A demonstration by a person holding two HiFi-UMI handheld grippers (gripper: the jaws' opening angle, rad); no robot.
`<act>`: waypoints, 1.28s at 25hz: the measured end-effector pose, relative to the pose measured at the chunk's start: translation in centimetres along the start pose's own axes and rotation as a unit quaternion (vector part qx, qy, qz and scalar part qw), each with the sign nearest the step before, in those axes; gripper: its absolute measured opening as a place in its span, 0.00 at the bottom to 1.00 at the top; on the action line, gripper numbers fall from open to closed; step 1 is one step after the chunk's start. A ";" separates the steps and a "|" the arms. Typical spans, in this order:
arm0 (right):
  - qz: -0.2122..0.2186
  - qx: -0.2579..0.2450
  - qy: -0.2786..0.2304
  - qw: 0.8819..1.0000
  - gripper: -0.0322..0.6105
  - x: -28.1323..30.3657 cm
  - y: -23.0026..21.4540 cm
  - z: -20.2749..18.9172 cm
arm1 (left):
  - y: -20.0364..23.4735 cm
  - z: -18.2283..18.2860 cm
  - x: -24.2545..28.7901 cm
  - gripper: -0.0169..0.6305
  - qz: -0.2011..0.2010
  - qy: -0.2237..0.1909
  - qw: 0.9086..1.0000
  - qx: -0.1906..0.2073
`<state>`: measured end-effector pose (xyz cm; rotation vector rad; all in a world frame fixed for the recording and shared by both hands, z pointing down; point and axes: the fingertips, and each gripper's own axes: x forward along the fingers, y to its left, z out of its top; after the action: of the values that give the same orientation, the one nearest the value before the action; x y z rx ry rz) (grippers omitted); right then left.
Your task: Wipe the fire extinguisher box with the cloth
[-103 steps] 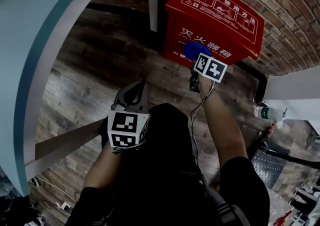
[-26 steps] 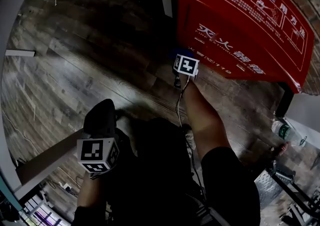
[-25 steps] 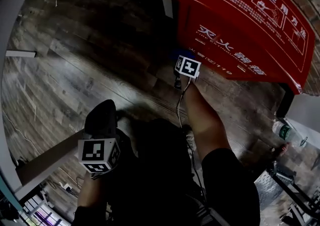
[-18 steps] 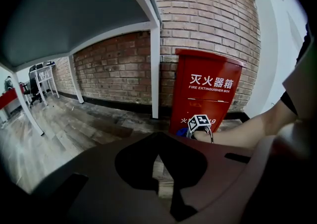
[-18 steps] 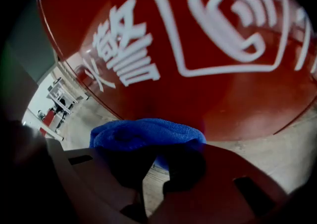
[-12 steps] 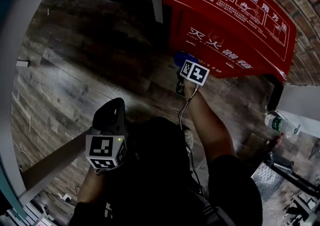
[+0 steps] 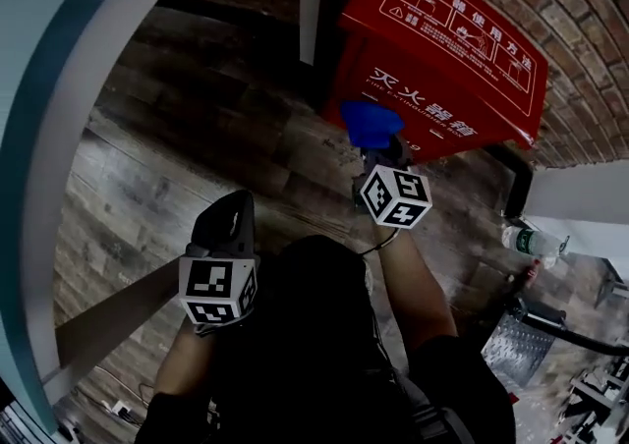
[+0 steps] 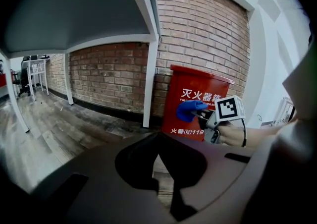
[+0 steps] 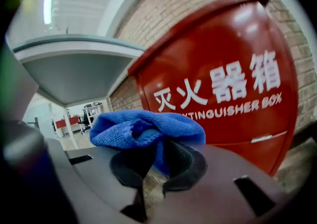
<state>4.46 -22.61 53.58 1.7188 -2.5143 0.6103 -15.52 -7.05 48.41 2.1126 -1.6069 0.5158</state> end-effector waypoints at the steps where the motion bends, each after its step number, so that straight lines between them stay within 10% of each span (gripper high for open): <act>1: -0.002 -0.010 -0.007 1.000 0.12 -1.3 0.3 0.7 | -0.2 0.3 0.0 0.04 -0.004 -0.004 1.000 0.001; 15: -0.054 -0.098 -0.079 0.991 0.12 -13.9 -1.4 14.2 | -9.7 10.4 1.9 0.04 -0.074 -0.073 0.994 0.030; 32: -0.115 -0.016 -0.155 0.981 0.12 -33.0 12.3 54.8 | -20.9 46.8 -24.6 0.04 -0.134 -0.115 0.981 0.084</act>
<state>16.51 -7.95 -8.80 2.1996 -2.4339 0.3045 -0.19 -8.05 -6.29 2.5485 -1.4006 0.3379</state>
